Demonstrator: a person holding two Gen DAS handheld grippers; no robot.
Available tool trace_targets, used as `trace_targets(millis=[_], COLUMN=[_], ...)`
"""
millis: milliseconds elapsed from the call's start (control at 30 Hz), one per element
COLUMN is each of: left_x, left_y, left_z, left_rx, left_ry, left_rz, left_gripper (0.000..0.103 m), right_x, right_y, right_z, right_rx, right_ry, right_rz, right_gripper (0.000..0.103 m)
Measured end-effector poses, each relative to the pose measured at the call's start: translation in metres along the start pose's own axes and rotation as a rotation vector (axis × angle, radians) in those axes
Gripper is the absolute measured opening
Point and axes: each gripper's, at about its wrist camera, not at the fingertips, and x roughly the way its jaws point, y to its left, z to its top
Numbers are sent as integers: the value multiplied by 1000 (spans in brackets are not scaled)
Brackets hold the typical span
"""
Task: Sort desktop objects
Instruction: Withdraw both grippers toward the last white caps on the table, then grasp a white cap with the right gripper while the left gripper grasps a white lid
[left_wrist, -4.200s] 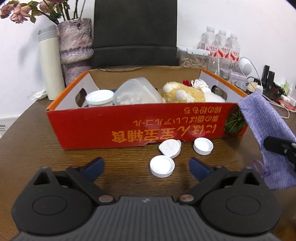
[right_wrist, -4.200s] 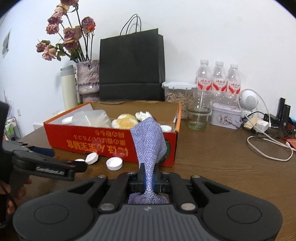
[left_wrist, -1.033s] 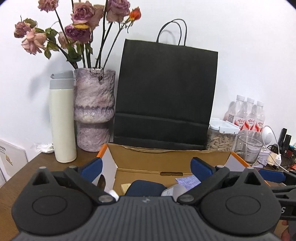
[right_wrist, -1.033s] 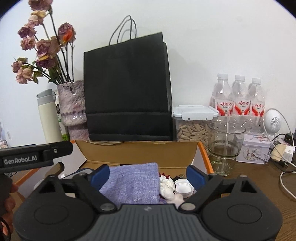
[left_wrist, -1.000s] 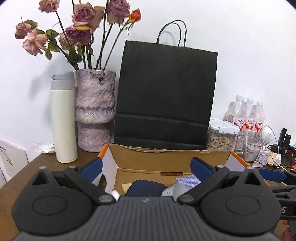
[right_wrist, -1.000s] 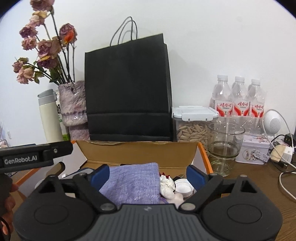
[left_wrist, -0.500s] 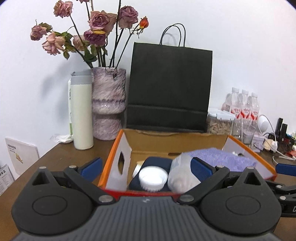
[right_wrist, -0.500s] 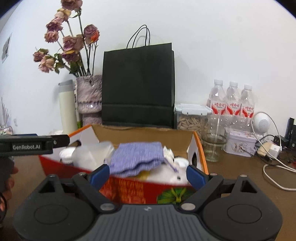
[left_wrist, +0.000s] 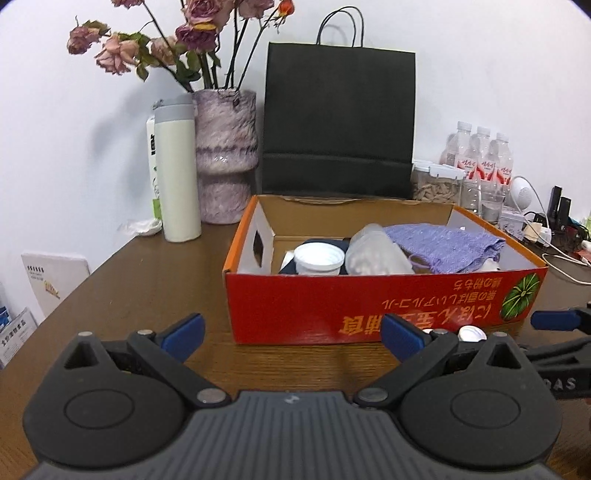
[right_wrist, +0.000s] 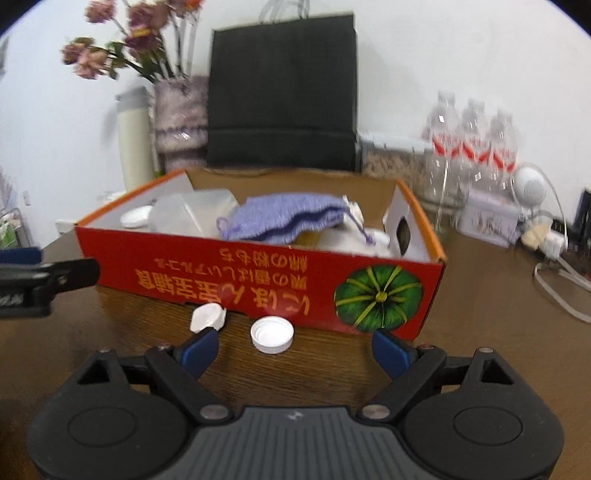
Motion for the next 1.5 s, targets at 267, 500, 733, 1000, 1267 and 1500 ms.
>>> trace_targets(millis=[267, 500, 733, 1000, 1267, 1500], left_x=[13, 17, 19, 27, 45, 59], left_y=[8, 8, 3, -21, -68, -83], left_z=[-1, -3, -3, -3, -5, -3], left_rx=[-29, -30, -35, -48, -8, -11], left_ry=[62, 79, 90, 118, 158, 177], left_rz=[20, 27, 27, -40, -82, -71], left_gripper=[103, 103, 103, 103, 103, 101], right_x=[25, 27, 21, 5, -9, -13], right_y=[7, 16, 13, -7, -36, -54], right_z=[4, 6, 7, 9, 5, 0], right_rx=[53, 27, 35, 55, 57, 42], right_ry=[65, 60, 45, 3, -18, -25], right_rz=[2, -13, 22, 29, 17, 13], right_gripper=[67, 28, 27, 27, 27, 27])
